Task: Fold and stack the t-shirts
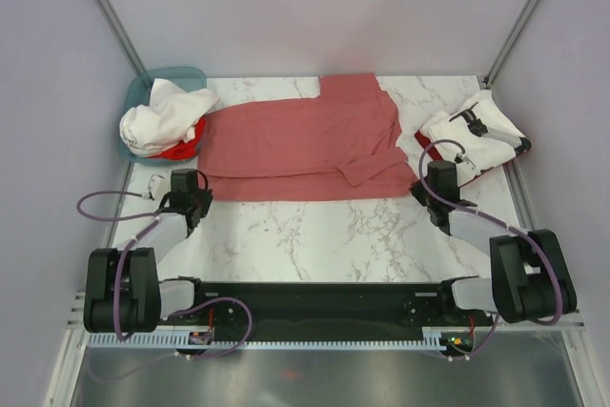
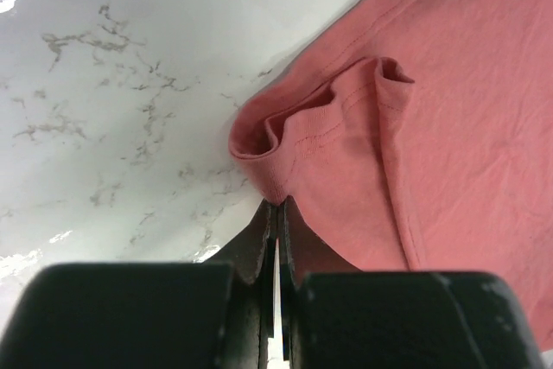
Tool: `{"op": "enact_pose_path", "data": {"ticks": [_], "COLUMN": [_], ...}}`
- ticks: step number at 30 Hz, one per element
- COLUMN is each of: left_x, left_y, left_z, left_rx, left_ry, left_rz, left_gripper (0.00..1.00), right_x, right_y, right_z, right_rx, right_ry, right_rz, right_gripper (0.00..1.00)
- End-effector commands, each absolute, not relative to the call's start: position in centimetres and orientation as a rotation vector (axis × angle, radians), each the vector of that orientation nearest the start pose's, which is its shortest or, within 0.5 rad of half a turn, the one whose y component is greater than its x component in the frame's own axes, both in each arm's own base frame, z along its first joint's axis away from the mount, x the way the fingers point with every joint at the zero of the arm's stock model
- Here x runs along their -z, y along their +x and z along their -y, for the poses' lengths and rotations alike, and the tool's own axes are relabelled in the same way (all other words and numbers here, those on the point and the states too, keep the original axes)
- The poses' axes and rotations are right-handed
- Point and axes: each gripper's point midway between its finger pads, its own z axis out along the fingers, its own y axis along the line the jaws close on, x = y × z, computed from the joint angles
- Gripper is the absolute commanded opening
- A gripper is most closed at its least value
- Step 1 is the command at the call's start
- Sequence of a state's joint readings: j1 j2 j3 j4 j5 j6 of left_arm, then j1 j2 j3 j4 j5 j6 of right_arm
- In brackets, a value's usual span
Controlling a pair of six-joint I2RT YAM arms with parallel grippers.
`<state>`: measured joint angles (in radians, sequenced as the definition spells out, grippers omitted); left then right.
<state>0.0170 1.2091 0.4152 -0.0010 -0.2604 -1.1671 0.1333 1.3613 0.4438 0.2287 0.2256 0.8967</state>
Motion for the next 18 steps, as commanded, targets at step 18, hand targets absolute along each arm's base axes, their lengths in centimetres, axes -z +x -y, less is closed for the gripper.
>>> {"op": "enact_pose_path", "data": {"ticks": [18], "left_x": [-15.4], "left_y": [28.5], "left_z": [-0.3], "left_rx": [0.304], "left_ry": [-1.42], "left_rz": [-1.916], "left_gripper": [0.02], "right_x": [-20.6], "right_y": [34.4], "right_z": [-2.1], "right_rx": [-0.282], "right_ry": [0.947], "right_rz": [-1.881], "right_gripper": [0.0]}}
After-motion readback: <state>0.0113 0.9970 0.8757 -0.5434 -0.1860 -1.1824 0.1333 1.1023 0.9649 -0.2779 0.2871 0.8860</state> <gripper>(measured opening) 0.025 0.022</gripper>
